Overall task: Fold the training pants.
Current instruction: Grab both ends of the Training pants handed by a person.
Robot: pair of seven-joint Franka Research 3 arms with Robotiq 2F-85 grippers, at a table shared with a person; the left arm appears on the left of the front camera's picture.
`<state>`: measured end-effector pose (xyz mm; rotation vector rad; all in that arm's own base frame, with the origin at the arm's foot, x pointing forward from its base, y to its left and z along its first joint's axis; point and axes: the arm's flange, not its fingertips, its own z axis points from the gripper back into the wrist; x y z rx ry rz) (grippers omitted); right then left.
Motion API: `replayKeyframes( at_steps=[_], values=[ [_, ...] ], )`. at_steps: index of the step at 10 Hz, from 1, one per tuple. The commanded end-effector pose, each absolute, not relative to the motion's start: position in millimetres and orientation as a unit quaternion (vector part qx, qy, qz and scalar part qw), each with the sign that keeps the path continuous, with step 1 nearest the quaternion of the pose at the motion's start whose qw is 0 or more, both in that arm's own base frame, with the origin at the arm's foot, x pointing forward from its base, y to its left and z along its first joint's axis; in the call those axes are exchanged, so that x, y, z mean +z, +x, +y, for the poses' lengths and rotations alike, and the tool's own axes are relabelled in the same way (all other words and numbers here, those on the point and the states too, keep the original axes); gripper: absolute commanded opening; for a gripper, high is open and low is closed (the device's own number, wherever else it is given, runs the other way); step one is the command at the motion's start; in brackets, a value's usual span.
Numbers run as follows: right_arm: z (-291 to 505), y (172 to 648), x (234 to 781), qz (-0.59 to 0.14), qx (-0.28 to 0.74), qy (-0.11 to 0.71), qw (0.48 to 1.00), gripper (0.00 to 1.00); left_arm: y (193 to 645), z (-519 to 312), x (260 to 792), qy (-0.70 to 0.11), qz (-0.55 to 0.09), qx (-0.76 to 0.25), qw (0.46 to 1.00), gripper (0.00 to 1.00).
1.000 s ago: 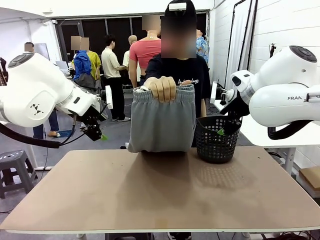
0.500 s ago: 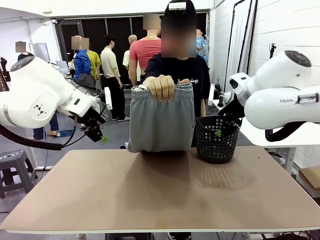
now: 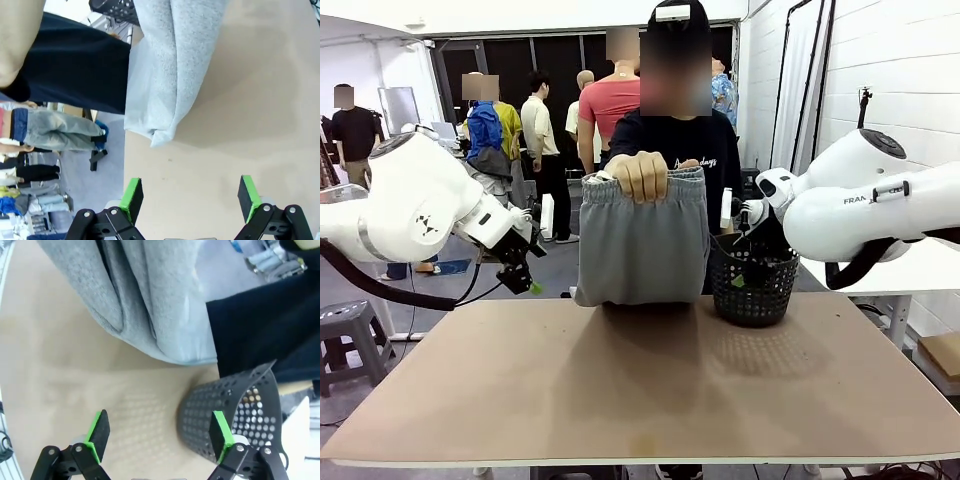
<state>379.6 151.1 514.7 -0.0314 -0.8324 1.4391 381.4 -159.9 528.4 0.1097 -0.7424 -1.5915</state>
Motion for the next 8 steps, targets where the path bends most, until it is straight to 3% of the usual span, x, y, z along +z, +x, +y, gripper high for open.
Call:
replayKeyframes(
  at_steps=[1, 8],
  values=[
    [147.0, 397.4, 512.4, -0.401, 0.656, 0.026, 0.639, 1.0, 399.7, -152.1, 525.8, 0.004, -0.374, -0.693, 0.616, 1.0],
    [154.0, 398.2, 509.0, -0.461, 0.655, 0.117, 0.587, 1.0, 390.7, -177.2, 525.6, -0.116, -0.444, -0.684, 0.567, 1.0]
  ],
)
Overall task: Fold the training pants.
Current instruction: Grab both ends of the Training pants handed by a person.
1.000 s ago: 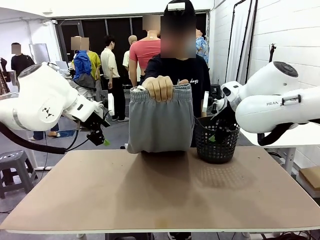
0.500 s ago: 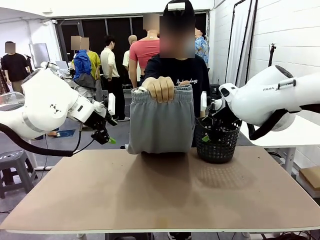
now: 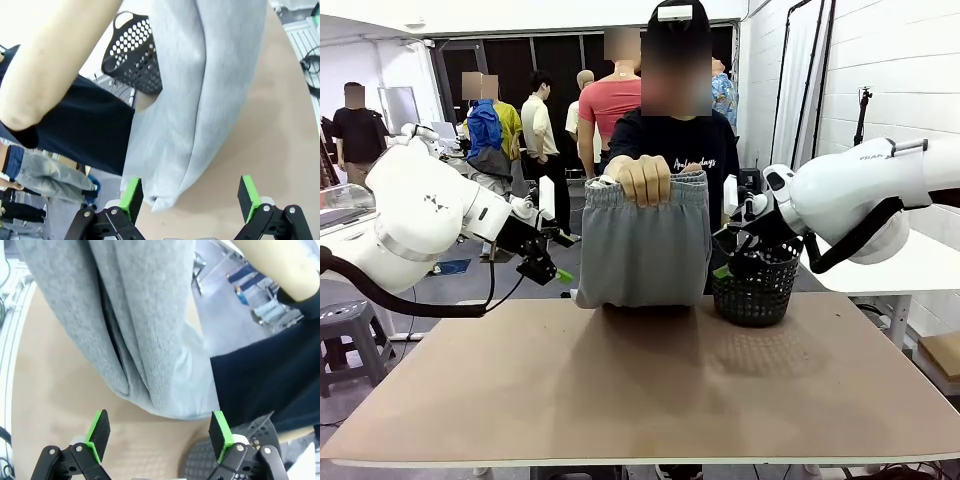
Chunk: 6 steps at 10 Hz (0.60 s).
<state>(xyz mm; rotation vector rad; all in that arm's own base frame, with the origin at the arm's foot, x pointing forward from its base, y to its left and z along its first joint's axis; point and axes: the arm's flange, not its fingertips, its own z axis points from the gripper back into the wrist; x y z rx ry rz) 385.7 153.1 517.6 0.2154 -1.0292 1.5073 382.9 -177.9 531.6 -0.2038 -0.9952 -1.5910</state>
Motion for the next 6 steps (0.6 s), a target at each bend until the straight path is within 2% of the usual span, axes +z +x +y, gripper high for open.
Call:
replayKeyframes(
  at_steps=[1, 6],
  values=[
    [154.7, 398.4, 509.5, -0.464, 0.655, 0.126, 0.583, 1.0, 390.3, -178.8, 526.2, -0.118, -0.455, -0.677, 0.566, 1.0],
    [158.3, 389.8, 513.2, -0.48, 0.658, 0.174, 0.554, 1.0, 379.0, -190.6, 532.0, -0.18, -0.49, -0.662, 0.538, 1.0]
  ],
)
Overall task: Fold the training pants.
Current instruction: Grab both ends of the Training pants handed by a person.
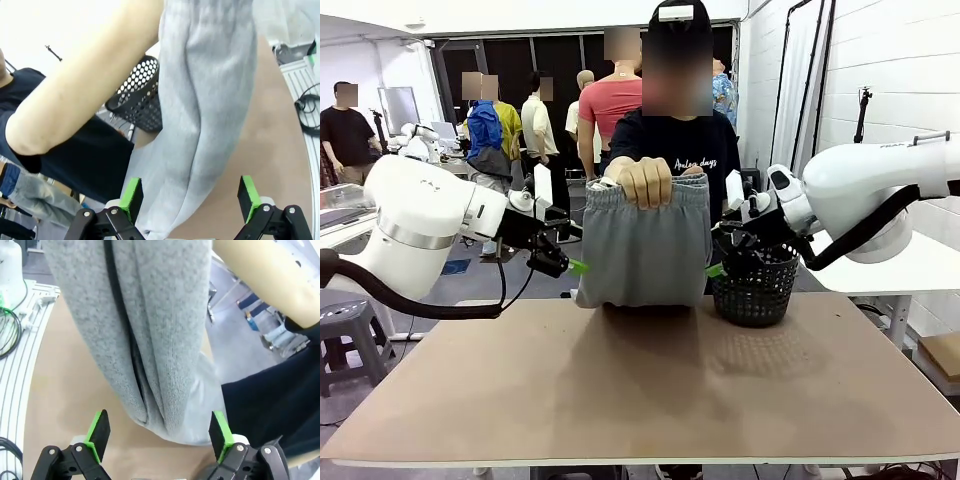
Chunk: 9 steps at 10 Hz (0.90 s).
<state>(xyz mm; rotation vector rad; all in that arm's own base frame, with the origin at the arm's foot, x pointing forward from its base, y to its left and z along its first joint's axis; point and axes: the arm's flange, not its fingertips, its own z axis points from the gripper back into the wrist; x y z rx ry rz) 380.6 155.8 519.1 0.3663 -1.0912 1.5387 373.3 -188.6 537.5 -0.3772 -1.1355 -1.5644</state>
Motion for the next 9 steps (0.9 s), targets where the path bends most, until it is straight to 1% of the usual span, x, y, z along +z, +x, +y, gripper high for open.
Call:
replayKeyframes(
  at_steps=[1, 2, 4, 5, 6, 9],
  values=[
    [158.7, 388.3, 512.2, -0.48, 0.656, 0.186, 0.552, 1.0, 376.0, -194.5, 533.7, -0.186, -0.497, -0.654, 0.539, 1.0],
    [160.0, 387.1, 511.1, -0.483, 0.654, 0.203, 0.545, 1.0, 373.0, -198.0, 535.3, -0.184, -0.507, -0.645, 0.542, 1.0],
    [166.1, 384.3, 511.9, -0.504, 0.646, 0.252, 0.515, 1.0, 369.4, -202.7, 539.7, -0.193, -0.535, -0.619, 0.541, 1.0],
    [169.5, 384.6, 511.4, -0.512, 0.641, 0.26, 0.509, 1.0, 368.3, -204.6, 540.2, -0.206, -0.543, -0.612, 0.537, 1.0],
    [171.4, 384.0, 511.0, -0.518, 0.637, 0.275, 0.499, 1.0, 365.6, -206.5, 540.1, -0.223, -0.548, -0.604, 0.534, 1.0],
    [175.4, 382.9, 511.0, -0.529, 0.628, 0.301, 0.485, 1.0, 359.3, -211.9, 541.6, -0.283, -0.536, -0.597, 0.525, 1.0]
  ],
)
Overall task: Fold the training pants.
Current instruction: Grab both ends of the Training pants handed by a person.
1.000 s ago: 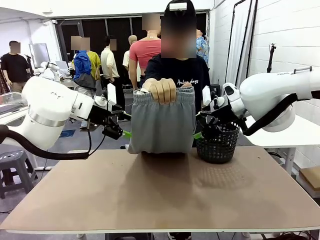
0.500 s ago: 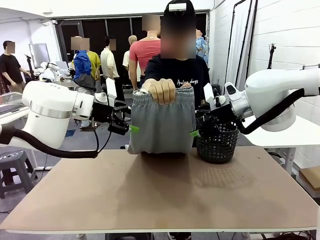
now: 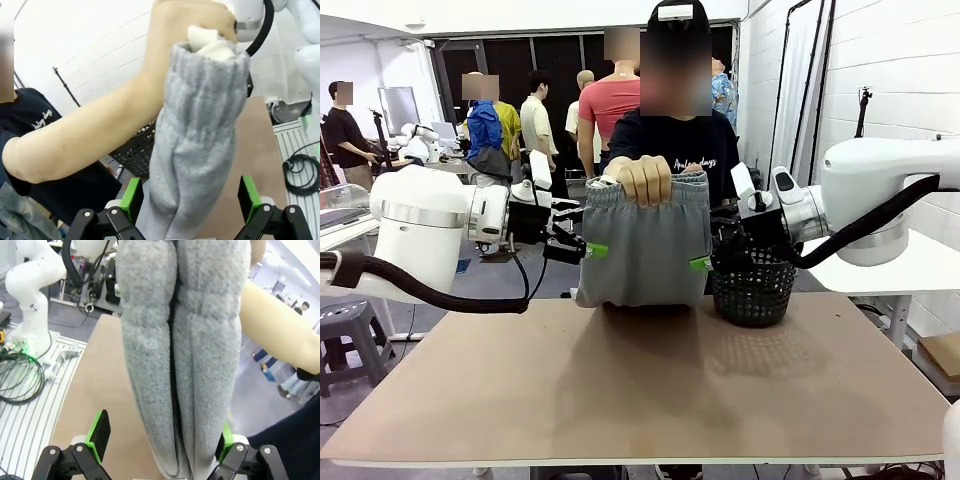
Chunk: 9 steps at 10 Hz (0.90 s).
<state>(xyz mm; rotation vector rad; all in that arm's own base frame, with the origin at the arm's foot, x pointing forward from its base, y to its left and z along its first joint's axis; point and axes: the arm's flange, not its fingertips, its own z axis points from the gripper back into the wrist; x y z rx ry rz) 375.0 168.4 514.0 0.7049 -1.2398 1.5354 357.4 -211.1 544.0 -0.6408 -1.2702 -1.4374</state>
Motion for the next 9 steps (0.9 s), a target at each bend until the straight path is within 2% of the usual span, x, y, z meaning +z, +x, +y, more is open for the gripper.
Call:
replayKeyframes(
  at_steps=[1, 9],
  values=[
    [177.5, 383.0, 512.2, -0.532, 0.624, 0.311, 0.481, 1.0, 358.2, -212.9, 541.8, -0.29, -0.536, -0.597, 0.522, 1.0],
    [189.2, 384.3, 525.9, -0.542, 0.617, 0.336, 0.461, 1.0, 373.4, -224.0, 544.7, -0.307, -0.553, -0.584, 0.508, 1.0]
  ],
)
